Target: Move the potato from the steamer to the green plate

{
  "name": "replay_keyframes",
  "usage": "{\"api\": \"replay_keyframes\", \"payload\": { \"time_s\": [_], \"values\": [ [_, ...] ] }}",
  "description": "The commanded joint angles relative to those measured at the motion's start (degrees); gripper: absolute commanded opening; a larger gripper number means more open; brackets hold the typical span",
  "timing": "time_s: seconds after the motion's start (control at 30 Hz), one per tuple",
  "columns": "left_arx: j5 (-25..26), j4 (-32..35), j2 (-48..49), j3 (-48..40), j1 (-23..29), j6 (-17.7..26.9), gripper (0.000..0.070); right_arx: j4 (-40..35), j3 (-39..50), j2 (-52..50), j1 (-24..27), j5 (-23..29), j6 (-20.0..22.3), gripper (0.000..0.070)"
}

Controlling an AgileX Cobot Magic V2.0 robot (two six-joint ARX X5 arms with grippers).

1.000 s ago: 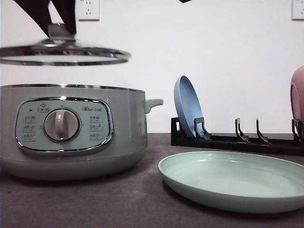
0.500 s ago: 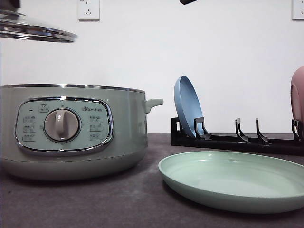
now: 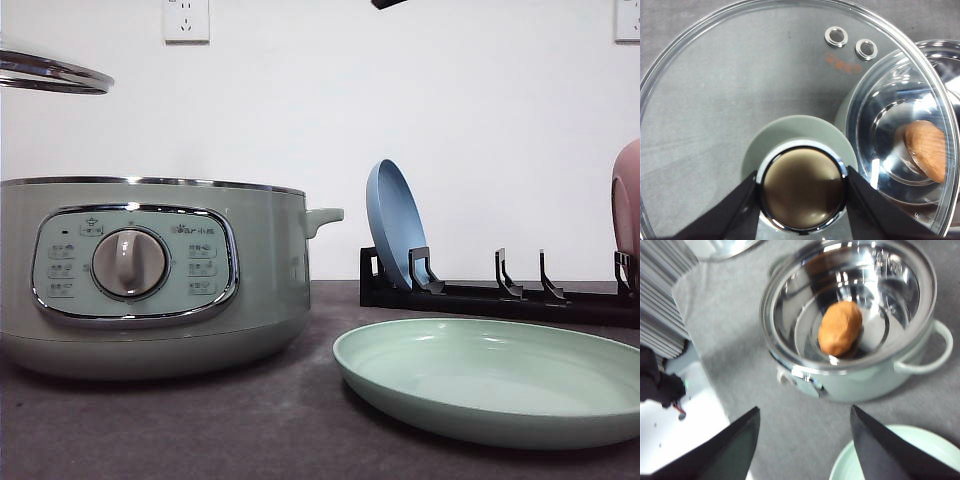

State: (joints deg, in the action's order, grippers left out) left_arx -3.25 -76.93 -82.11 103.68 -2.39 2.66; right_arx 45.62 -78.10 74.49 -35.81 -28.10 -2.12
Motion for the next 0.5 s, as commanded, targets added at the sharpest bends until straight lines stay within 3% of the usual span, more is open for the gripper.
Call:
{"api": "replay_keyframes", "payload": {
  "time_s": [0.0,0.07,0.47],
  "values": [
    [-0.2,1.8,0.5,1.8,0.3,0.4,0.0001,-0.7,-2.4,2.5,-0.8,0.1,-1.7,0.0388],
    [-0.2,1.8,0.5,1.8,0.6,0.6,0.0001,-0.4,-5.0,5.1,-1.5,0.1,-1.8,0.0431],
    [-0.2,1.7,0.5,1.8,2.7,0.8,0.0001,7.1,-30.1,27.8,-6.4,6.1,1.5,0.0489]
  ]
}}
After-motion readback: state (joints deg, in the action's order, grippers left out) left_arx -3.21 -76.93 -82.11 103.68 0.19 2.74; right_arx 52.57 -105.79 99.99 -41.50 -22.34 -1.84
